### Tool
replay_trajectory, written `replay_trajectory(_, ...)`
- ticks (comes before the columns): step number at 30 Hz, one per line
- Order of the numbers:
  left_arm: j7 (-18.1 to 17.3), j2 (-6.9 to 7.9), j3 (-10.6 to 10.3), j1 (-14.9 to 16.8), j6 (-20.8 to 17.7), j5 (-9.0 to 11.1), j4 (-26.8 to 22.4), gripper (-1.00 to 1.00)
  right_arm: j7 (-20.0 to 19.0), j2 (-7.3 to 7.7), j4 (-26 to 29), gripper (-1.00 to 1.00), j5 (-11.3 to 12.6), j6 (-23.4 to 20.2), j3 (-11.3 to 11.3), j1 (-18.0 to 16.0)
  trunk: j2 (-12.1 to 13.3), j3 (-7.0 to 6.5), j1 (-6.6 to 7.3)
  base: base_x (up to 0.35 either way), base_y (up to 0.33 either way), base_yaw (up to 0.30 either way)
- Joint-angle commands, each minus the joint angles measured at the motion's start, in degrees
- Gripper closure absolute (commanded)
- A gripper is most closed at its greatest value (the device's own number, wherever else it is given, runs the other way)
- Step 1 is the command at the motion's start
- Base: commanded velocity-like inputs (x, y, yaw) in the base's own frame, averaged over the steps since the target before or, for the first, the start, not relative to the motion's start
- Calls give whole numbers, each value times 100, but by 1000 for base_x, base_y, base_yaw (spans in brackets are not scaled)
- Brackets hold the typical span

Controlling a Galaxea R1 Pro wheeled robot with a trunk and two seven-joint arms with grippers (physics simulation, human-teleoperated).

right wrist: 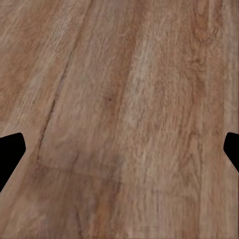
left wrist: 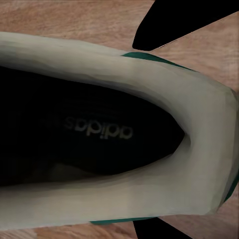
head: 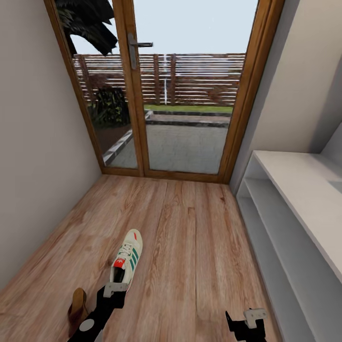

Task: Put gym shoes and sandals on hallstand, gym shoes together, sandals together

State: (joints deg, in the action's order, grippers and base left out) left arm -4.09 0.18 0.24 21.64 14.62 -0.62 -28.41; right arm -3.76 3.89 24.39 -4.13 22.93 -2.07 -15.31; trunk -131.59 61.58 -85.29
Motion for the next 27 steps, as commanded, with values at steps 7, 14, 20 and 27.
replay_trajectory(7,-11,-5,5,2,19,-8,3,100,-19,-2,-5,-100,-43,18,-22,-5,-1,4,-1,248,-159,0)
replay_trajectory(14,12,-1,6,3,23,-8,3,100,-19,-2,-5,-100,-43,18,-21,-2,-1,4,-1,196,-136,0)
replay_trajectory(20,14,0,11,3,23,-8,-8,100,-19,-2,-5,-100,-42,18,-21,0,-1,4,-1,29,-18,0)
replay_trajectory(27,28,6,12,4,23,-8,-26,100,-19,-2,-5,-100,-43,18,-21,-2,-1,4,-1,149,-2,0)
